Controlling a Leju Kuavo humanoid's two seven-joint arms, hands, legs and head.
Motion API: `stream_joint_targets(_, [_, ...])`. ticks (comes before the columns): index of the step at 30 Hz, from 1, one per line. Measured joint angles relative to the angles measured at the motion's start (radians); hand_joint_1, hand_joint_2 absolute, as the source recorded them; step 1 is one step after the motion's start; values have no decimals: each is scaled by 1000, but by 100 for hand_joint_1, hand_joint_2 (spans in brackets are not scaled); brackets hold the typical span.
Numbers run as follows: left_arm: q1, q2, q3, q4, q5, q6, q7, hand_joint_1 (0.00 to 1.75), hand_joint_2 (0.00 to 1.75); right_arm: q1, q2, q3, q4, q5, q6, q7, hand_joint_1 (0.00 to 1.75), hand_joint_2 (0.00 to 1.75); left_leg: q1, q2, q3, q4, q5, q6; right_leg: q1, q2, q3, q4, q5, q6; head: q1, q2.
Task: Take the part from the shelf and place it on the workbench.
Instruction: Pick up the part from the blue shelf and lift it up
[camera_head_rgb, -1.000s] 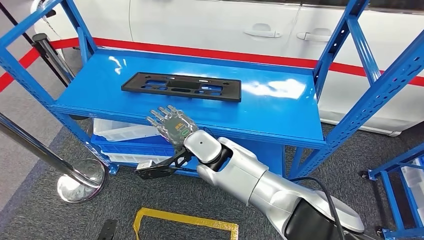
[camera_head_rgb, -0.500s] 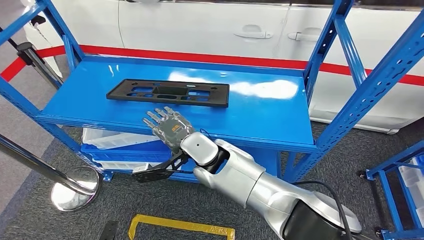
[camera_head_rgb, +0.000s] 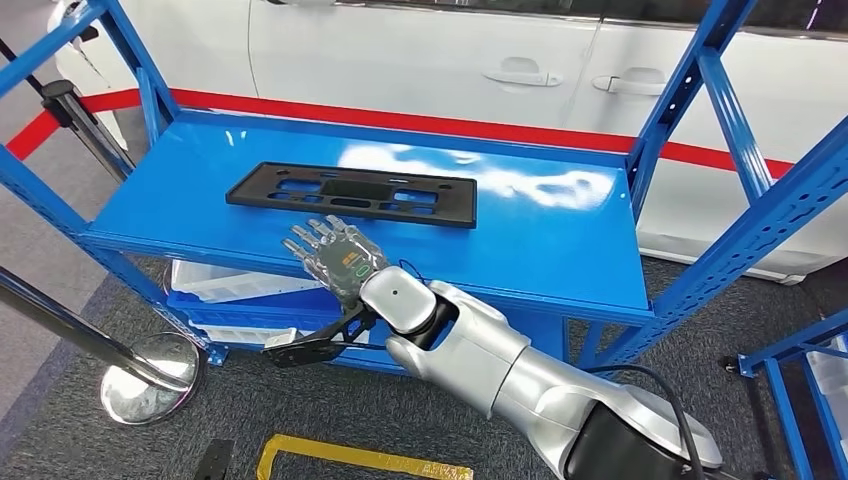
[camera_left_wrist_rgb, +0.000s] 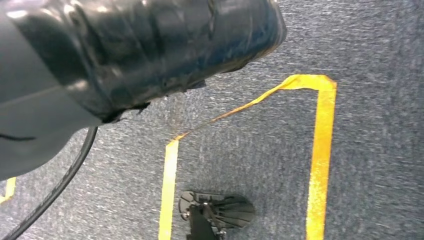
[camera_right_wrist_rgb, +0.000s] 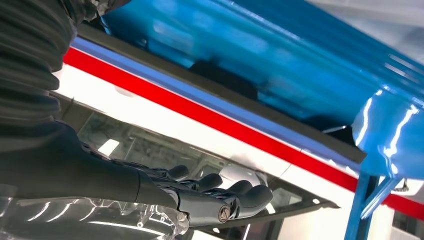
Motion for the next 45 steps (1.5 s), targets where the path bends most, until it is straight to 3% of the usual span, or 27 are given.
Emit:
stream_joint_targets(2, [-2,-1,0,0,0,0,0,0,0,-1,1,0,0,0,-1,-1,0,175,-1,-1,2,2,-8,-11,4,2,30,-58,7,-9,-1,0])
stream_joint_targets(6, [-3,-3,0,0,0,0,1,0,0,-2,4,0,0,1,-2,-1,0,175,3,2,5,11,-21,-35,5,6,45,-72,1,-31,-3,0])
stream_joint_targets(8, [-4,-4,0,0,0,0,1,0,0,-3,7,0,0,1,-2,-2,0,175,3,3,-35,94,-60,-41,2,5,56,-78,-2,-41,-6,0])
stream_joint_targets(10, [-3,-4,0,0,0,0,1,0,0,-1,9,0,1,1,-2,-2,0,175,3,3,-111,222,-104,-45,4,5,61,-79,-7,-47,-8,0])
stream_joint_targets(11, [-1,-4,0,0,0,-1,1,0,0,1,9,0,1,1,-2,-2,0,175,3,3,-140,262,-107,-45,5,5,64,-79,-10,-49,-8,0])
stream_joint_targets(12, [1,-5,0,0,0,-1,1,0,0,3,9,0,2,1,-2,-2,0,175,3,3,-153,267,-91,-45,6,6,67,-78,-13,-49,-8,0])
stream_joint_targets(13, [2,-5,0,0,0,-2,1,0,0,4,9,0,3,1,-2,-2,0,175,3,3,-146,232,-56,-43,6,6,72,-78,-17,-48,-8,0])
stream_joint_targets(15, [2,-5,0,0,0,-2,1,0,0,3,10,0,3,1,-3,-2,0,175,1,3,-94,101,22,-37,7,7,83,-76,-27,-43,-8,0])
stream_joint_targets(16, [1,-4,0,0,0,-2,1,0,0,2,10,0,3,1,-3,-2,0,175,-2,2,-69,45,41,-32,9,8,86,-75,-31,-39,-8,0])
stream_joint_targets(17, [0,-4,0,0,0,-2,1,0,0,1,11,0,4,1,-3,-2,0,175,-5,2,-53,13,47,-27,10,8,87,-75,-35,-34,-7,0])
stream_joint_targets(20, [0,-5,0,0,0,-2,1,0,0,0,12,0,4,1,-3,-2,0,175,-6,1,-41,-5,36,-11,11,8,91,-78,-43,-19,-7,0])
stream_joint_targets(22, [1,-6,0,0,1,-2,1,0,0,-1,12,0,4,1,-3,-2,0,175,-1,2,-26,-14,33,0,12,5,80,-43,-65,-7,-5,0])
stream_joint_targets(23, [0,-6,0,0,1,-2,0,0,0,-2,12,0,4,1,-4,-2,0,175,1,2,-19,-17,31,6,11,4,57,3,-86,-3,-3,0])
stream_joint_targets(25, [0,-6,0,0,2,-2,0,0,0,0,11,0,6,1,-4,-2,0,175,0,3,-12,-17,23,13,8,3,-18,132,-130,2,-2,0])
stream_joint_targets(26, [0,-6,0,0,2,-2,0,0,0,3,10,0,8,1,-4,-2,0,175,-1,2,-9,-16,19,14,6,3,-51,179,-137,3,-2,0])
stream_joint_targets(27, [2,-6,0,0,3,-2,0,0,0,6,9,0,10,1,-4,-2,0,175,-1,2,-6,-14,14,14,5,3,-70,193,-125,2,-1,0])
stream_joint_targets(28, [3,-6,0,0,3,-2,0,0,0,7,9,0,11,1,-4,-2,0,175,-1,1,-1,-13,9,13,4,2,-69,170,-96,1,-2,0])
stream_joint_targets(30, [4,-7,0,0,4,-2,0,0,0,7,9,0,12,2,-4,-3,0,175,-1,-1,11,-10,-3,9,5,2,-22,47,-17,-8,-1,0])
stream_joint_targets(32, [2,-8,0,0,5,-2,0,0,0,6,9,0,12,1,-4,-7,0,175,-5,-2,18,-8,-13,-1,9,3,24,-53,16,-18,-2,0])
stream_joint_targets(34, [1,-8,0,0,6,-2,-1,0,0,5,10,0,13,-1,-5,-12,0,175,-7,-2,20,-8,-19,-13,13,5,37,-76,10,-25,-3,0])
stream_joint_targets(37, [0,-8,0,0,8,-2,-1,0,0,4,13,0,12,-2,-5,-14,0,175,-3,1,13,16,-38,-29,5,6,53,-89,8,-39,-6,0])
stream_joint_targets(39, [-1,-10,0,0,7,-2,-1,0,0,4,16,0,13,-2,-6,-15,0,175,-1,2,-39,116,-77,-37,3,5,66,-95,3,-48,-11,0])
stream_joint_targets(41, [1,-10,0,0,8,-2,-1,0,0,9,18,0,14,-2,-6,-15,0,175,0,3,-117,234,-105,-42,4,5,74,-94,-6,-51,-13,0])
stream_joint_targets(42, [3,-10,0,0,9,-2,-1,0,0,12,18,0,16,-2,-6,-16,0,175,0,3,-141,256,-96,-44,4,6,79,-94,-11,-51,-13,0])
stream_joint_targets(43, [5,-10,0,0,9,-2,-1,0,0,14,18,0,17,-2,-5,-16,0,175,1,3,-146,241,-69,-44,4,6,84,-92,-17,-50,-13,0])
stream_joint_targets(45, [5,-10,0,0,10,-2,-1,0,0,15,18,0,18,-7,-3,-18,0,175,1,3,-109,123,15,-43,3,7,98,-88,-31,-45,-13,0])
